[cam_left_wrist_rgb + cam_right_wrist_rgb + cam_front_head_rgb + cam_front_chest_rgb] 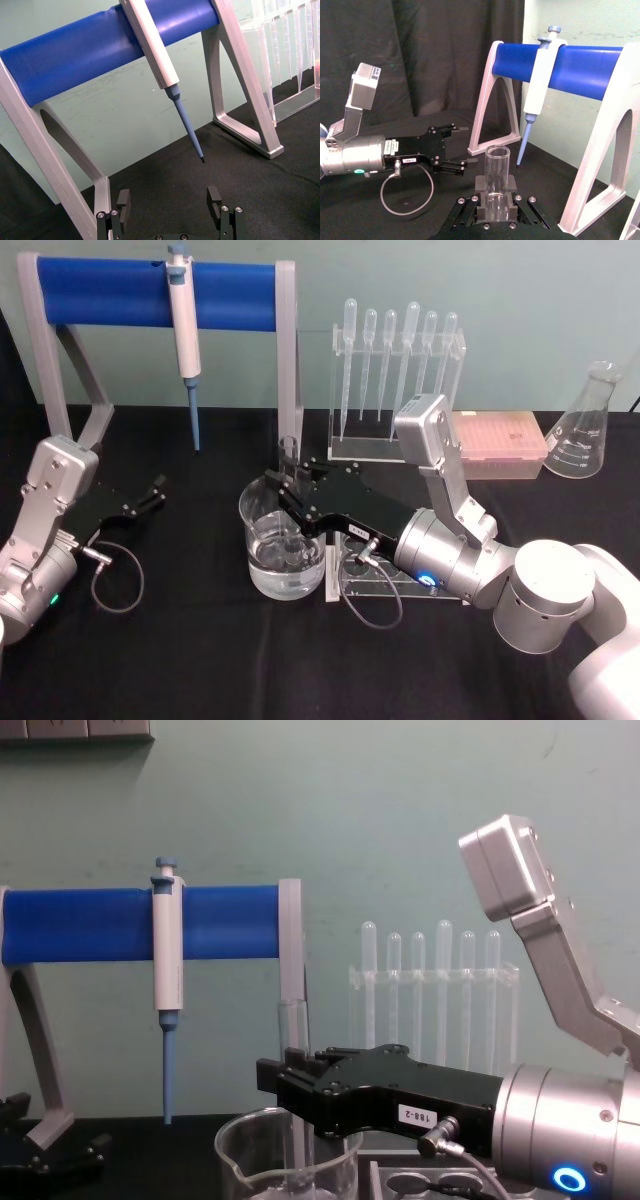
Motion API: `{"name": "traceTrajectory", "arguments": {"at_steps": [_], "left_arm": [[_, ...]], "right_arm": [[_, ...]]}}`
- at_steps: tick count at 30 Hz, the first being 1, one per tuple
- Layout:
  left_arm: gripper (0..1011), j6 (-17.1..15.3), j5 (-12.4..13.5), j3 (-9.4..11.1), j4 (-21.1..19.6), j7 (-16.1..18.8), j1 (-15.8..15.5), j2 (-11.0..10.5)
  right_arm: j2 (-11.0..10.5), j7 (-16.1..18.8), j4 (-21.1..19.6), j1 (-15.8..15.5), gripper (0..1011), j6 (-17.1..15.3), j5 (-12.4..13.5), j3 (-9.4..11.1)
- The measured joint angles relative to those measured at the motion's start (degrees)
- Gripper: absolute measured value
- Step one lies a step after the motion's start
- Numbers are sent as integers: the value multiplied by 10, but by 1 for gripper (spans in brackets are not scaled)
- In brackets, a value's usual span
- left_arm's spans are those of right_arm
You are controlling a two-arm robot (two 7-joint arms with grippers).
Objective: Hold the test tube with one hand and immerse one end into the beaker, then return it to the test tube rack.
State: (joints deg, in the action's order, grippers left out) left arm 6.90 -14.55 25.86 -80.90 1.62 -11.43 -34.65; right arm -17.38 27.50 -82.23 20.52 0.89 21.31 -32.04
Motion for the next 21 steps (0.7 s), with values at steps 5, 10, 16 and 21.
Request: {"name": "traceTrajectory", "arguments": {"at_steps": [5, 10, 16, 21], "left_arm": [[1000, 0, 0, 0, 0, 0, 0, 0], [1000, 0, 0, 0, 0, 0, 0, 0], [1000, 0, 0, 0, 0, 0, 0, 0], [1000, 0, 0, 0, 0, 0, 0, 0]], "right_arm": [[0, 0, 0, 0, 225, 0, 0, 0], [0, 0, 0, 0, 225, 0, 0, 0], [0, 0, 0, 0, 225, 0, 0, 0], [0, 0, 0, 0, 225, 0, 0, 0]]}}
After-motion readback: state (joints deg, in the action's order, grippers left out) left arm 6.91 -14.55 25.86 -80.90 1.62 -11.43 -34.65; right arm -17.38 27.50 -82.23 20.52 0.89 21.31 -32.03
